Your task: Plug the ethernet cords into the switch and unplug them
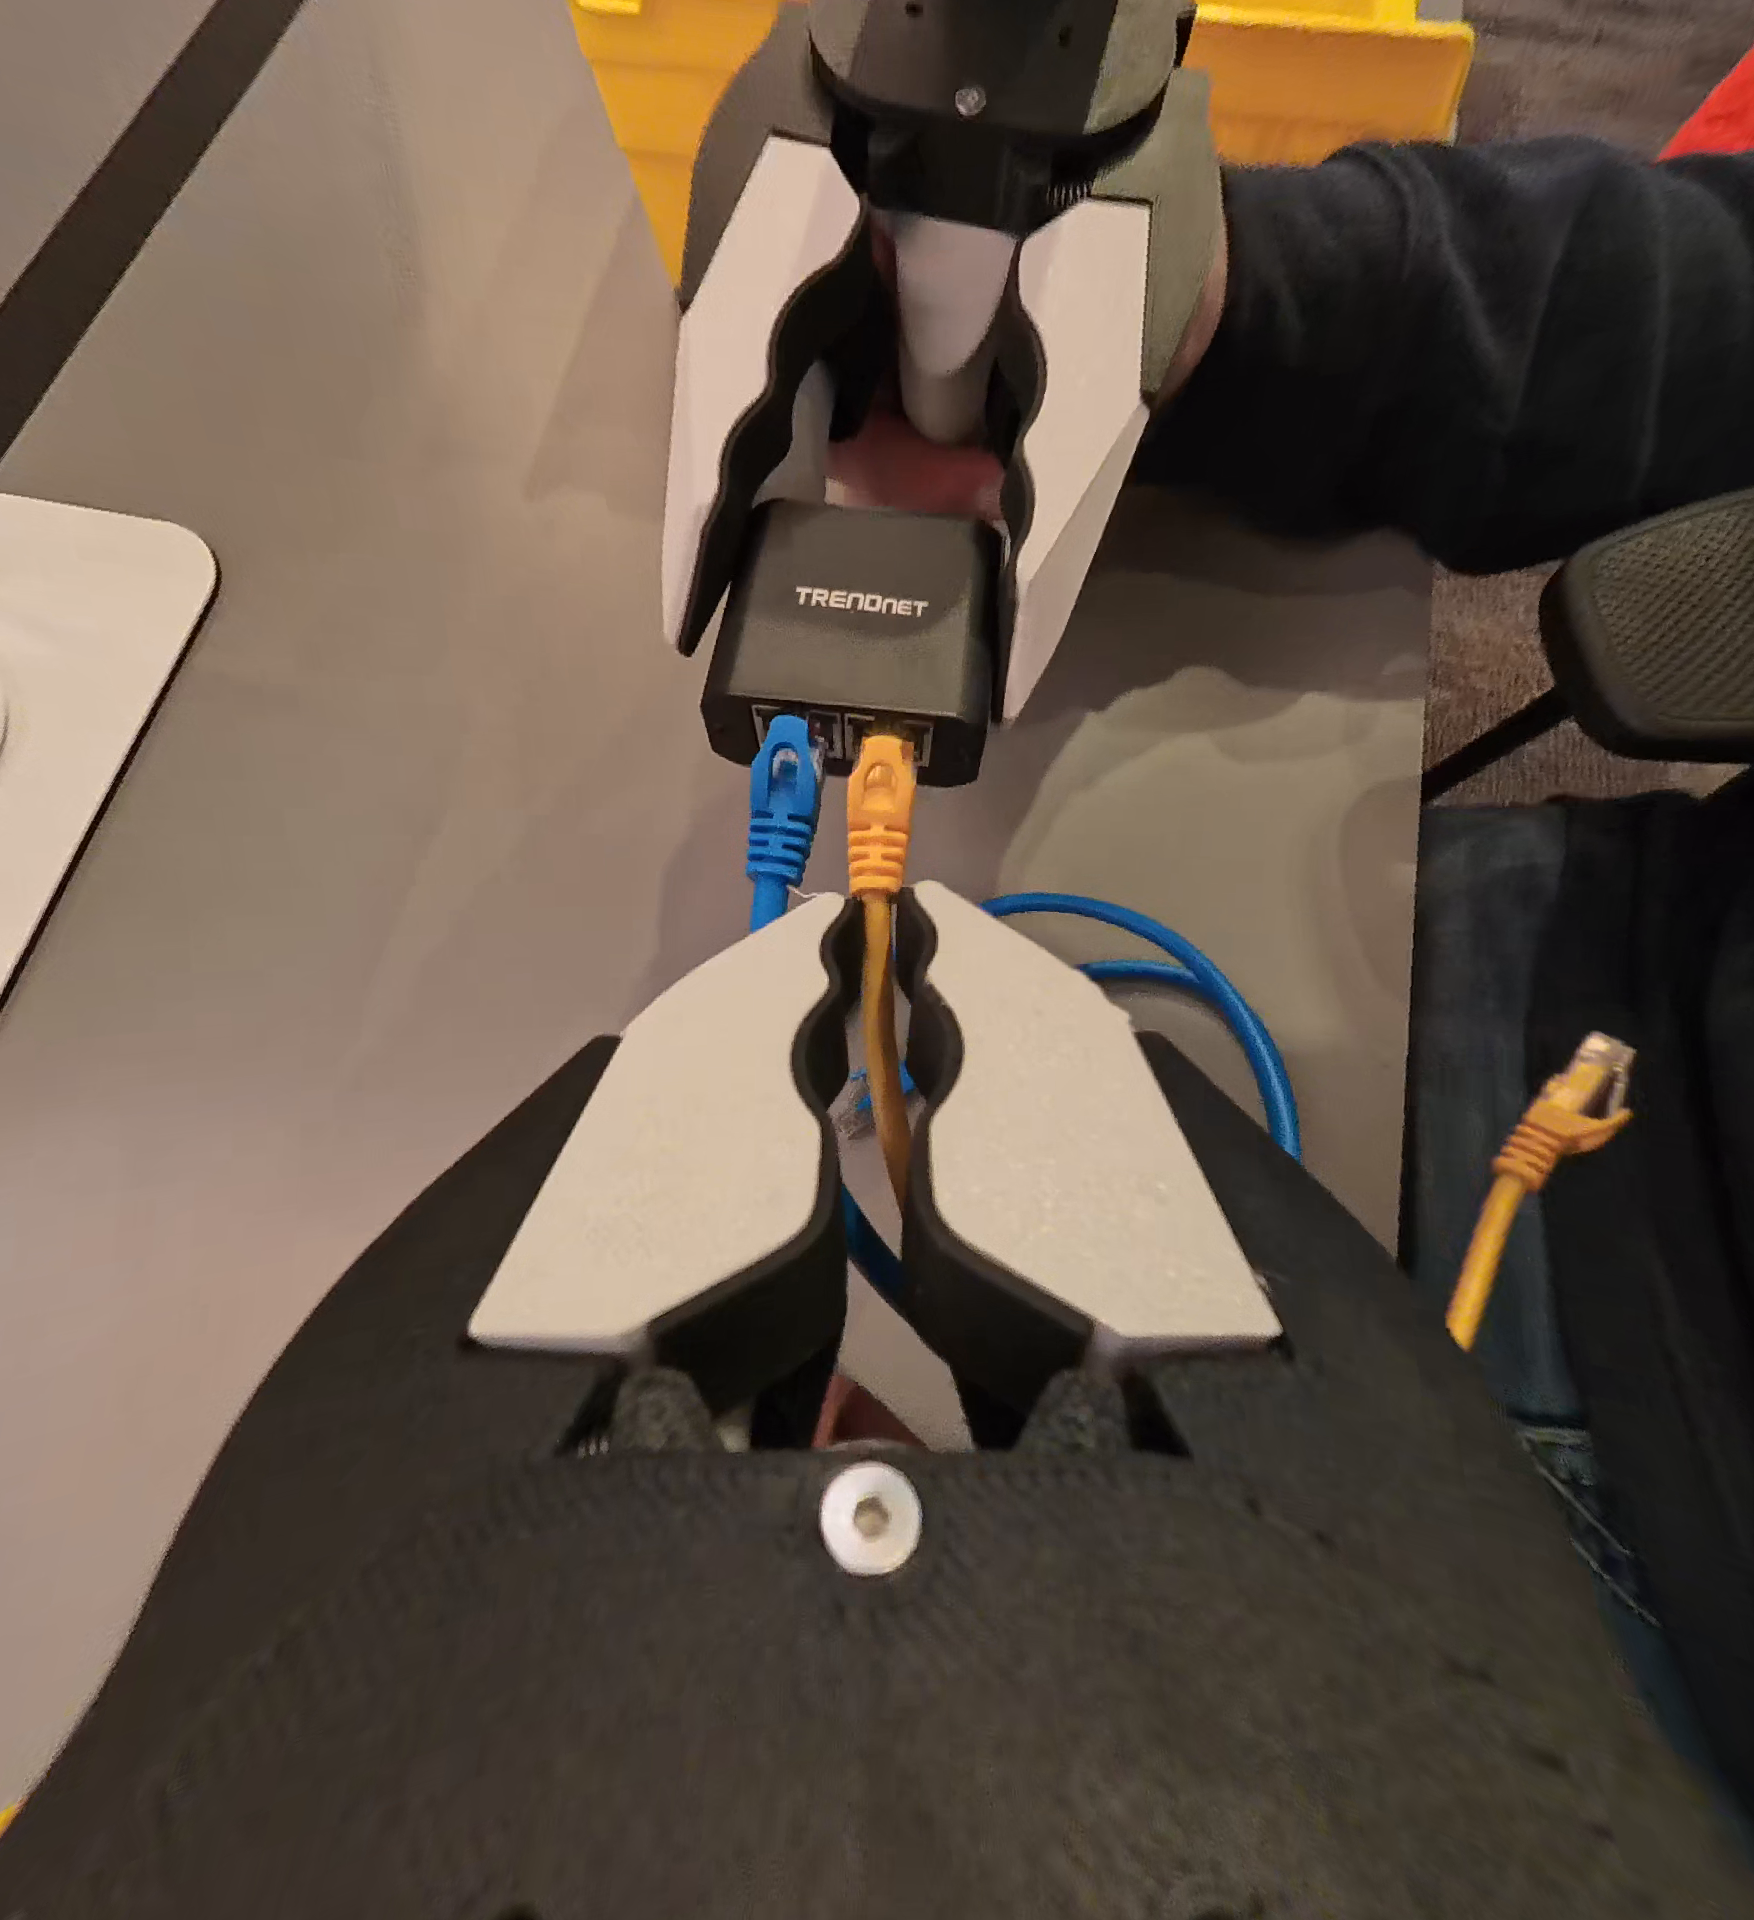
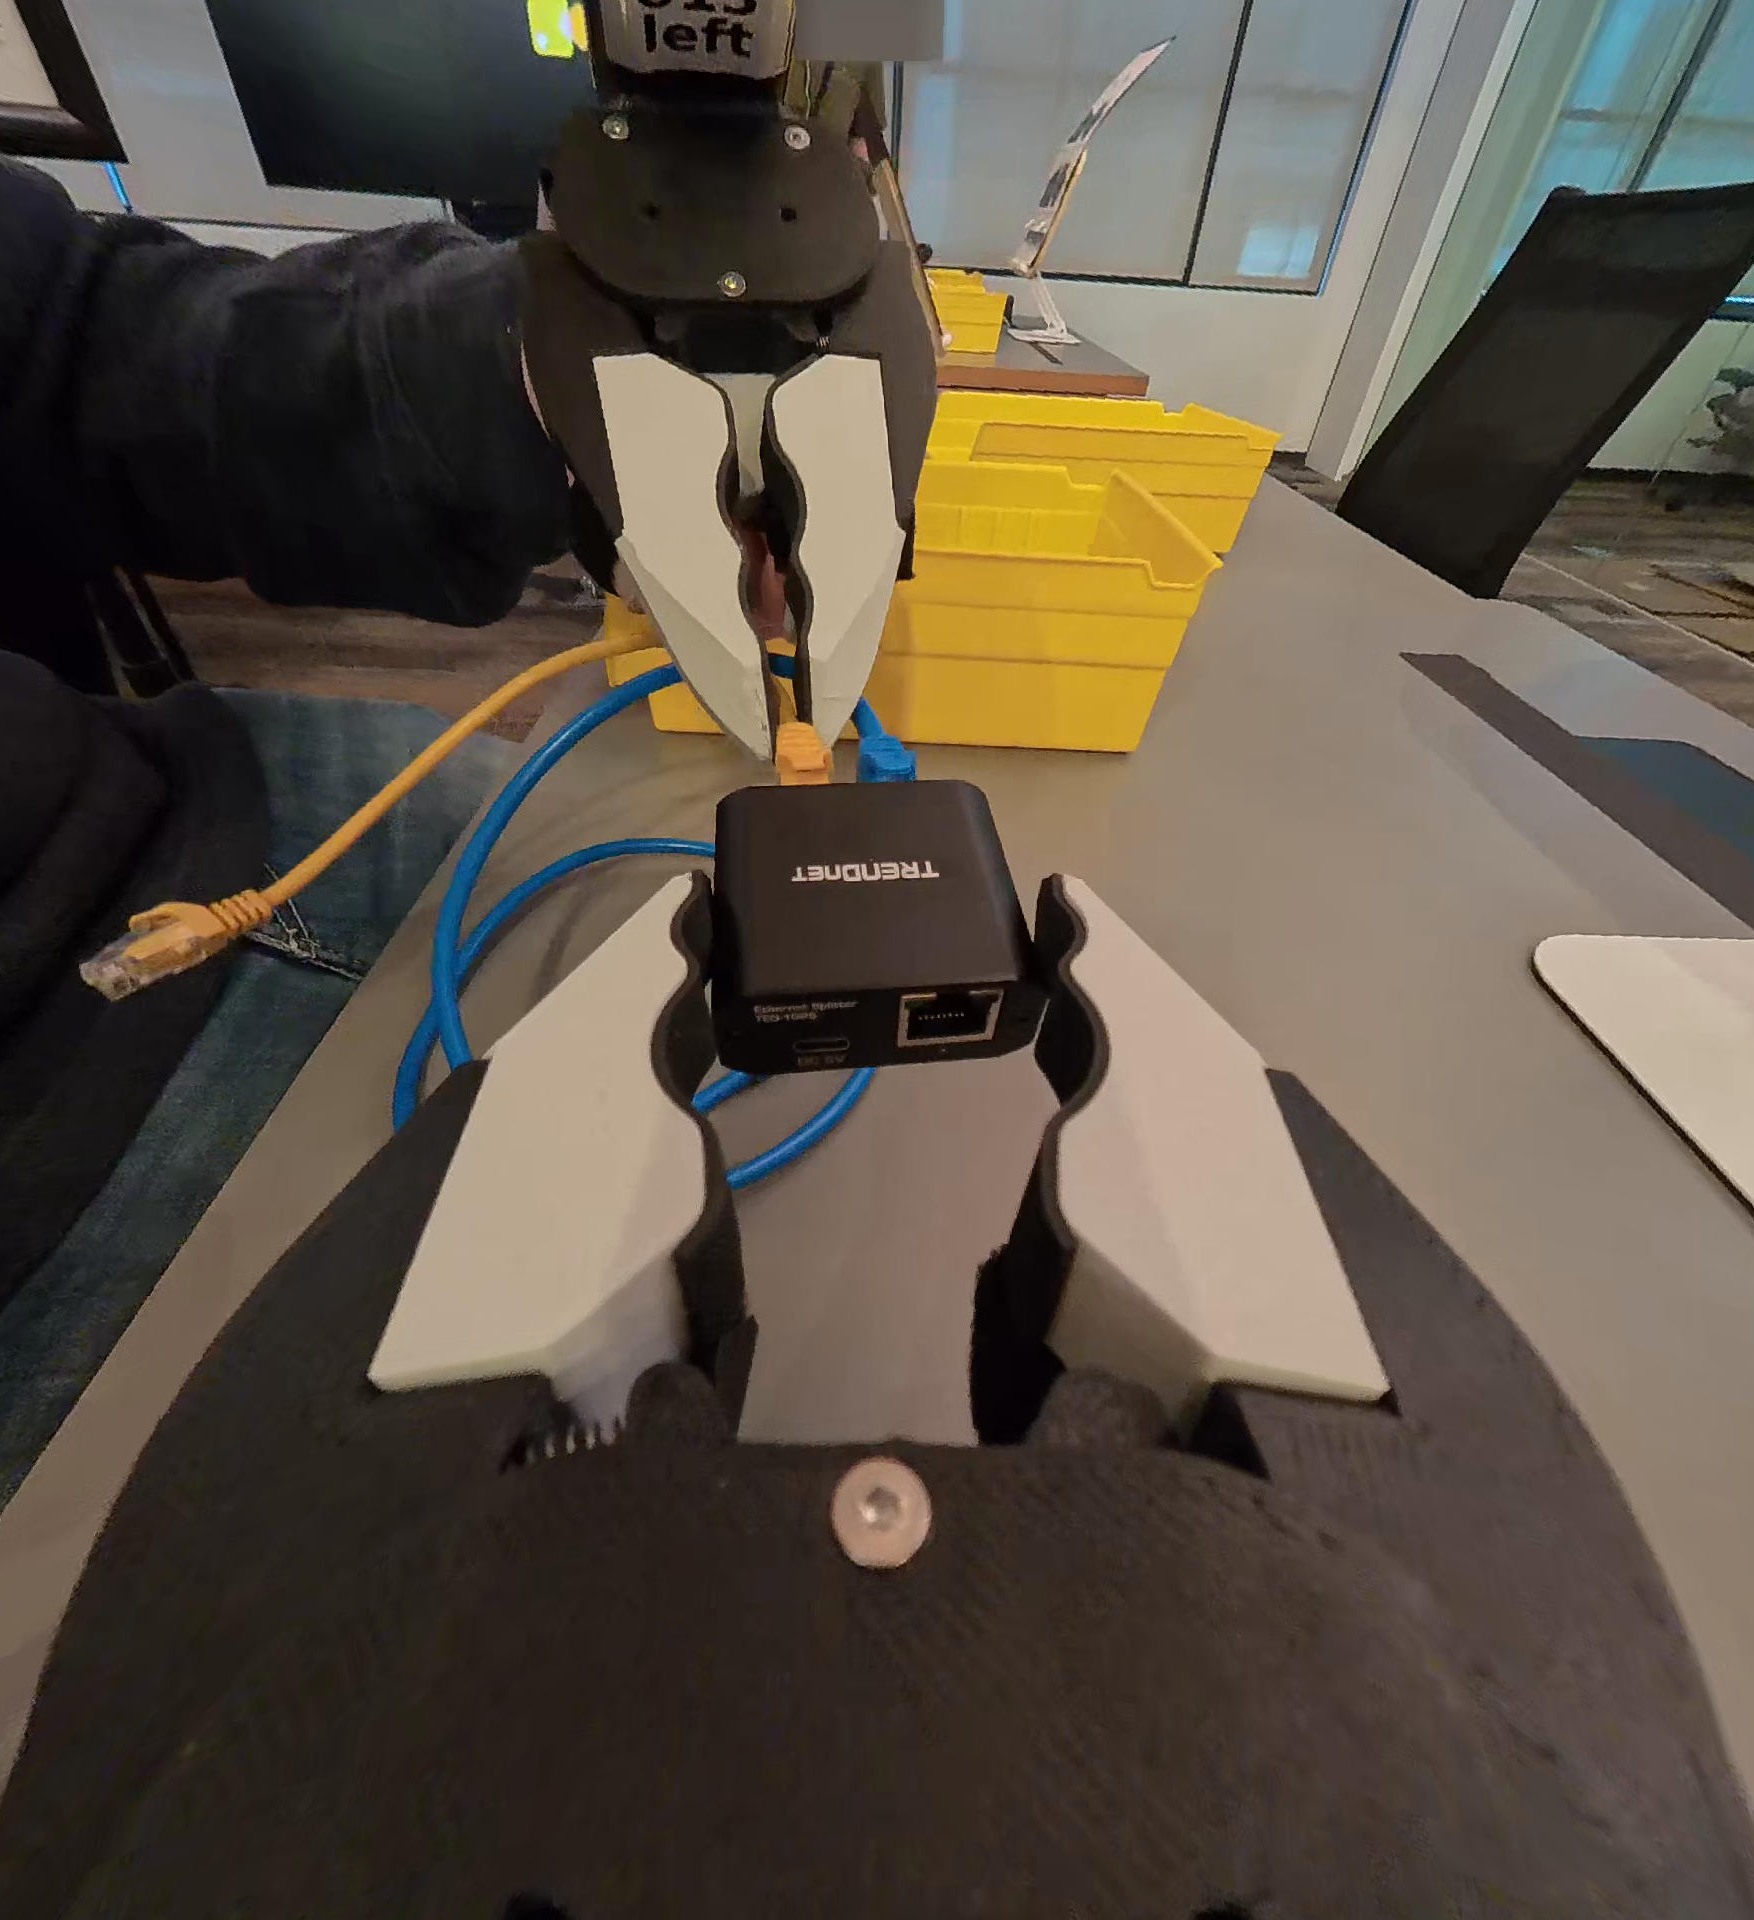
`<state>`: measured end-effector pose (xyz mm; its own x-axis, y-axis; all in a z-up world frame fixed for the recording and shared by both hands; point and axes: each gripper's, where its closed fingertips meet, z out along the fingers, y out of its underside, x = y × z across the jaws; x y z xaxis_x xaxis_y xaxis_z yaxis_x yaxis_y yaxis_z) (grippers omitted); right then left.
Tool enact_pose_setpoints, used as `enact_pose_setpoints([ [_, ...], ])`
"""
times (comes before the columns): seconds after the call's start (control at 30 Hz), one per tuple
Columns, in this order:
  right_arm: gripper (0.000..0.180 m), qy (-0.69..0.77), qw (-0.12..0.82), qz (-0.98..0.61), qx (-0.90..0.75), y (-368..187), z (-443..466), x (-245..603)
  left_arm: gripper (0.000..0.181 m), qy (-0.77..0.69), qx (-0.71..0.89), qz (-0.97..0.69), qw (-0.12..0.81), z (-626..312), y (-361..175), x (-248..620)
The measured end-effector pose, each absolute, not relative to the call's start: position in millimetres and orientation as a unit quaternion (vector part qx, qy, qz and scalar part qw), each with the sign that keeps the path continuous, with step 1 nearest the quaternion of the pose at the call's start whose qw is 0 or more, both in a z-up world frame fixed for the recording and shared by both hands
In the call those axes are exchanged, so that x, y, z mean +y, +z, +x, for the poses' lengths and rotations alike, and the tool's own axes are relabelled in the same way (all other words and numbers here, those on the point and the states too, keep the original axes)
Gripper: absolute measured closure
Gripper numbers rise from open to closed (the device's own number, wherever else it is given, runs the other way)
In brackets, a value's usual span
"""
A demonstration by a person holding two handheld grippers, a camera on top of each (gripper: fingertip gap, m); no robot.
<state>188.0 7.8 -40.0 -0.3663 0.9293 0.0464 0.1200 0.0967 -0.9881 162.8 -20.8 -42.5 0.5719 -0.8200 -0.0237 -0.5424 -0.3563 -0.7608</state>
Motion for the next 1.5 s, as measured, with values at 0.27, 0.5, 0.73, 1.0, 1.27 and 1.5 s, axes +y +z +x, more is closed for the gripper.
enact_pose_setpoints([
  [0.27, 0.118, 0.539, 0.386, -0.414, -0.624, -35, 190, 10, 0.175, -0.212, 0.397, -0.785, 0.426, 166, -29, -16],
  [0.5, 0.118, 0.544, 0.392, -0.415, -0.615, -32, 193, 13, 0.174, -0.233, 0.368, -0.775, 0.457, 169, -24, -11],
  [0.73, 0.119, 0.548, 0.394, -0.416, -0.609, -30, 194, 15, 0.174, -0.258, 0.341, -0.763, 0.485, 171, -19, -9],
  [1.0, 0.119, 0.554, 0.396, -0.417, -0.602, -28, 196, 17, 0.174, -0.272, 0.324, -0.755, 0.502, 173, -17, -6],
  [1.27, 0.119, 0.554, 0.394, -0.417, -0.603, -29, 197, 18, 0.174, -0.278, 0.314, -0.751, 0.510, 174, -18, -5],
  [1.5, 0.119, 0.555, 0.393, -0.418, -0.602, -29, 197, 19, 0.174, -0.278, 0.316, -0.750, 0.510, 174, -19, -4],
])
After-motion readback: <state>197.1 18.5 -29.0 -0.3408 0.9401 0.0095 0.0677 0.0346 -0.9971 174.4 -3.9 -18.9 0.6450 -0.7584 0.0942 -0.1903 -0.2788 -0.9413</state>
